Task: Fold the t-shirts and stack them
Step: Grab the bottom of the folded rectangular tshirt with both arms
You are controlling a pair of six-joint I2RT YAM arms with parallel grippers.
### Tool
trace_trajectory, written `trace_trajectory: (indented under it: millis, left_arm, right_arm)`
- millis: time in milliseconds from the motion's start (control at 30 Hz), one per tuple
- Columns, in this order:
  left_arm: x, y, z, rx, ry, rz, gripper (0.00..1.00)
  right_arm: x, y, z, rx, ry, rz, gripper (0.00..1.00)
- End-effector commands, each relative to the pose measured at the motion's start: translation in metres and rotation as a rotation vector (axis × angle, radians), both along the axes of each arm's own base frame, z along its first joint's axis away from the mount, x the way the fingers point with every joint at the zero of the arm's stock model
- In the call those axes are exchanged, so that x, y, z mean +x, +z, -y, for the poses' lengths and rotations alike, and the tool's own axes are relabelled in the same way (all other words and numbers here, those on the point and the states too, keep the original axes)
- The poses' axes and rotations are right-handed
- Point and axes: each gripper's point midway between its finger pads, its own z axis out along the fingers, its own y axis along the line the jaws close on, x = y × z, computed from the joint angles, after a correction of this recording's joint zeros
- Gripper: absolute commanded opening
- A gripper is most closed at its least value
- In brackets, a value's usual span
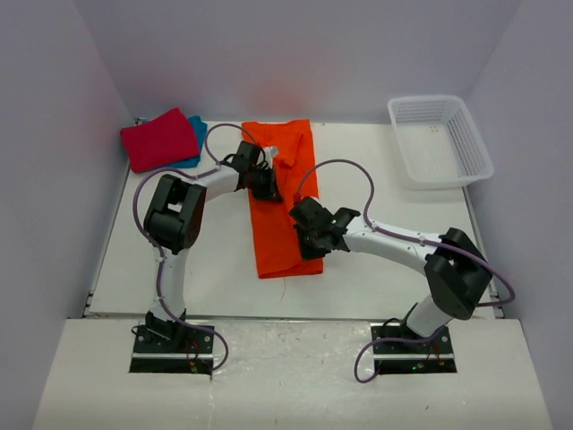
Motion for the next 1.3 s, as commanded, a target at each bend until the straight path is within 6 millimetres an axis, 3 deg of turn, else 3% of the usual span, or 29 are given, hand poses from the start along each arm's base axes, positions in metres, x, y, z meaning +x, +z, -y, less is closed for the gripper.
trace_trajectory:
  millis: [0,333,500,667,767,800,900,1100,1167,1233,1267]
  left_arm:
    - [-0.01,-0.032,-0.026,0.09,0.018,-0.057,0.0]
    - [-0.013,-0.031,-0.028,0.089,0.017,-0.056,0.0]
    - [-0.011,-0.012,-0.029,0.082,0.02,-0.017,0.0]
    - [-0.008,0.015,-0.032,0.085,0.037,0.031,0.15]
    - [-0.009,0.031,-0.034,0.081,0.052,0.049,0.3]
    - [-0.008,0.043,-0.033,0.073,0.062,0.069,0.39]
    - [-0.011,0.061,-0.031,0.054,0.061,0.102,0.53]
    - [-0.017,0.083,-0.033,0.041,0.083,0.127,0.57]
    - [-0.022,0.093,-0.034,0.044,0.099,0.143,0.57]
    - [-0.034,0.092,-0.036,0.063,0.115,0.14,0.57]
    - [-0.038,0.104,-0.039,0.072,0.135,0.174,0.57]
  right_arm:
    - [-0.007,-0.002,0.008,-0.021,-0.034,-0.009,0.0]
    - [-0.011,-0.03,0.003,-0.05,-0.02,-0.067,0.0]
    - [-0.014,-0.043,-0.003,-0.041,-0.006,-0.101,0.0]
    - [-0.015,-0.048,-0.001,-0.054,-0.022,-0.111,0.0]
    - [-0.016,-0.053,0.003,-0.071,-0.042,-0.12,0.0]
    - [-0.016,-0.055,0.003,-0.073,-0.043,-0.124,0.0]
    - [-0.019,-0.063,0.004,-0.078,-0.039,-0.141,0.0]
    - [-0.023,-0.064,0.002,-0.058,-0.024,-0.143,0.0]
    - [-0.023,-0.051,-0.001,-0.028,-0.015,-0.102,0.0]
    - [-0.025,-0.042,0.001,-0.017,-0.014,-0.081,0.06]
    - [-0.022,-0.03,0.003,-0.003,-0.024,-0.05,0.1]
